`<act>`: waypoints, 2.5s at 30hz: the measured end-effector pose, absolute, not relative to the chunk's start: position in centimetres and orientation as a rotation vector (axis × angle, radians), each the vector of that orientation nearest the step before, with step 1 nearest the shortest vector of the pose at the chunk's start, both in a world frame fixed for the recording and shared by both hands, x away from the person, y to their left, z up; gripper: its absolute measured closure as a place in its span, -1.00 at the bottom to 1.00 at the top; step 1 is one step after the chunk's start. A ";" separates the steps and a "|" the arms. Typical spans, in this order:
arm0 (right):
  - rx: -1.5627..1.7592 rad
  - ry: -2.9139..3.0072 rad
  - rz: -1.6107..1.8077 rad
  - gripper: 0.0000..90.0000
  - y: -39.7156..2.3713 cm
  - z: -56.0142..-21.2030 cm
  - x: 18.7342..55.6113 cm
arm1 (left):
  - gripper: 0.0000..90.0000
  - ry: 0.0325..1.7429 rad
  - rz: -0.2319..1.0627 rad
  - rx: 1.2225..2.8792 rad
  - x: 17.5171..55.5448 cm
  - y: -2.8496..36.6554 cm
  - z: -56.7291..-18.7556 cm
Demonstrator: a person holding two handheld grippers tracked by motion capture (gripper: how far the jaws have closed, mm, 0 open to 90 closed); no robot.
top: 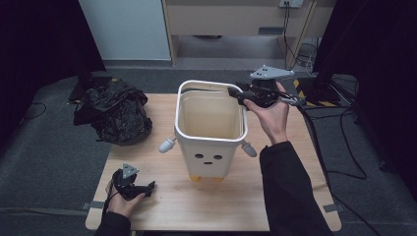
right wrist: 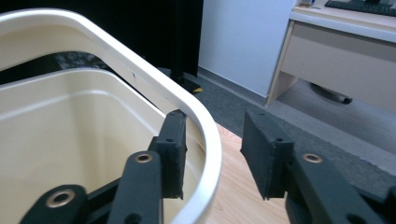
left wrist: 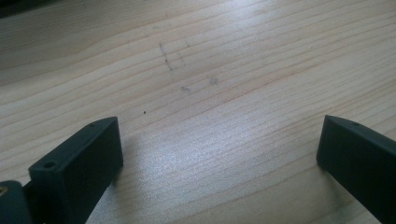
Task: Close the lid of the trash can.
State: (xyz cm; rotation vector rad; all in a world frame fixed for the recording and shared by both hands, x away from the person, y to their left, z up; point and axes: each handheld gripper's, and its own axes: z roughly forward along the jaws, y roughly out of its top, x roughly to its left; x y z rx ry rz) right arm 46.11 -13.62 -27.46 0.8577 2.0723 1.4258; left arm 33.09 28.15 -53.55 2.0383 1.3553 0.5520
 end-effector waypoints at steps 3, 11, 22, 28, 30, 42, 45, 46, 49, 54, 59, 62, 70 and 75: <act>0.829 2.081 1.436 0.48 -13.5 -27.4 45.9 | -1.00 1.355 0.552 2.038 33.1 28.1 -53.5; 0.824 2.089 1.456 0.51 -13.4 -27.4 45.9 | -1.00 1.355 0.552 2.038 33.1 28.1 -53.5; 0.807 2.123 1.447 0.73 -13.8 -27.1 45.8 | -1.00 1.355 0.552 2.039 33.1 28.2 -53.5; 0.885 2.124 1.449 0.75 -14.1 -26.7 45.8 | -1.00 1.355 0.551 2.041 33.1 28.2 -53.5; 0.898 2.131 1.443 0.75 -14.0 -26.7 45.8 | -1.00 1.355 0.551 2.041 33.1 28.2 -53.5; 0.848 2.128 1.463 0.60 -13.7 -27.2 46.0 | -1.00 1.355 0.552 2.039 33.1 28.2 -53.5; 0.811 2.121 1.477 0.61 -13.6 -27.2 45.9 | -1.00 1.355 0.552 2.039 33.1 28.1 -53.5; 0.805 2.121 1.480 0.61 -13.7 -27.2 46.0 | -1.00 1.355 0.552 2.039 33.1 28.1 -53.5; 0.797 2.123 1.474 0.69 -13.8 -27.2 45.9 | -1.00 1.355 0.552 2.039 33.1 28.2 -53.5; 0.813 2.116 1.466 0.75 -14.0 -26.8 45.8 | -1.00 1.355 0.552 2.040 33.1 28.2 -53.5; 0.846 2.131 1.470 0.76 -14.3 -26.5 45.9 | -1.00 1.354 0.551 2.042 33.1 28.2 -53.5; 0.852 2.138 1.462 0.76 -14.3 -26.2 45.8 | -1.00 1.355 0.551 2.040 33.1 28.2 -53.5; 0.835 2.121 1.458 0.75 -13.9 -25.6 45.7 | -1.00 1.357 0.551 2.032 33.1 28.1 -53.6; 0.853 2.130 1.438 0.71 -13.4 -26.7 46.2 | -1.00 1.357 0.552 2.032 33.1 28.1 -53.6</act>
